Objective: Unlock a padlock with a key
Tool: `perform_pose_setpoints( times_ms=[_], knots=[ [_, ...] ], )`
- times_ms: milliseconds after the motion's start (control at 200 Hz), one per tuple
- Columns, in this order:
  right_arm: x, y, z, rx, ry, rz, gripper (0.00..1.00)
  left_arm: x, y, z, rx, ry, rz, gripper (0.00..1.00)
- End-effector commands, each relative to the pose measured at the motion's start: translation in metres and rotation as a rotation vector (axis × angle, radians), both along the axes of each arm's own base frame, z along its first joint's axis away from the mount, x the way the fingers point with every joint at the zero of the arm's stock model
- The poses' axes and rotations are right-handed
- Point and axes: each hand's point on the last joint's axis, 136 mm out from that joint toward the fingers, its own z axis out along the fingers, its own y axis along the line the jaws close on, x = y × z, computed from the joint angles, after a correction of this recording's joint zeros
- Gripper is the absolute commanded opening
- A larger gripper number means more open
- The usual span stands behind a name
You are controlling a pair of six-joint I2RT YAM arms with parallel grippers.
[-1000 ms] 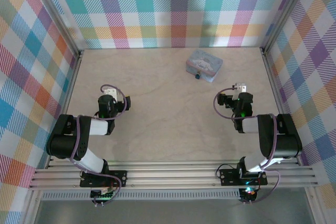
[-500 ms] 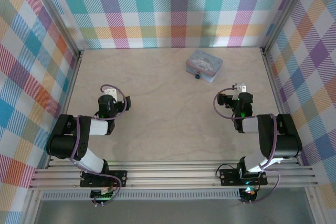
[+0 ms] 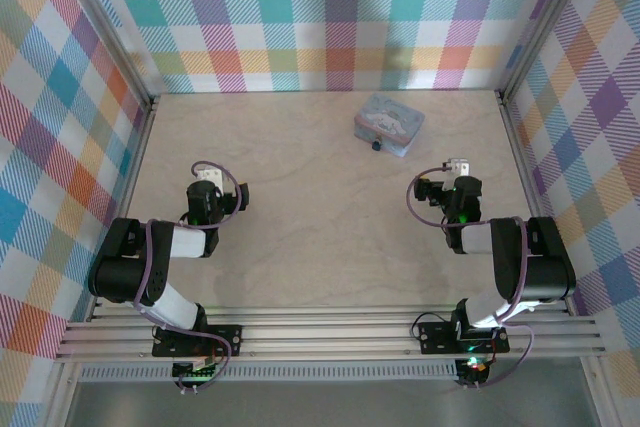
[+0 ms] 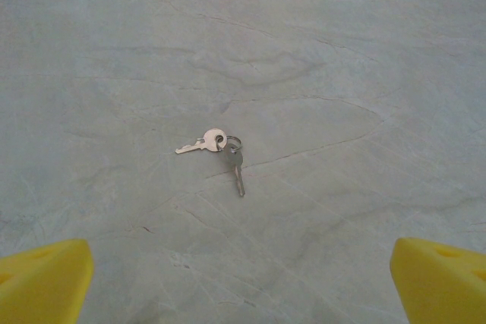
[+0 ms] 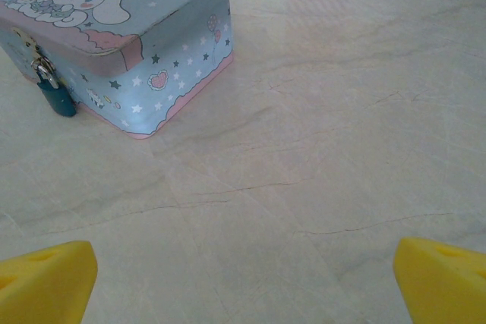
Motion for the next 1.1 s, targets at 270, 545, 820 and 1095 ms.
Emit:
perform_pose_setpoints(
  times_ms=[270,545,820,1095],
  knots=[
    [0.003,0.001,0.009,0.017,-0.029,0.006,1.0,0.007,0.002,0.01,-0.017,-0.036,0.006,1.0],
    [0.006,0.01,0.027,0.026,0.084,0.056,1.0,0.015,-0.01,0.026,-0.024,0.041,-0.063,1.0],
    [0.022,0.022,0.04,0.2,0.372,-0.017,1.0,0.014,0.003,0.047,-0.115,0.202,0.089,1.0],
    [0.05,0.094,0.039,-0.115,0.495,0.065,1.0,0.02,-0.046,0.055,-0.224,0.458,-0.148,0.99]
  ],
)
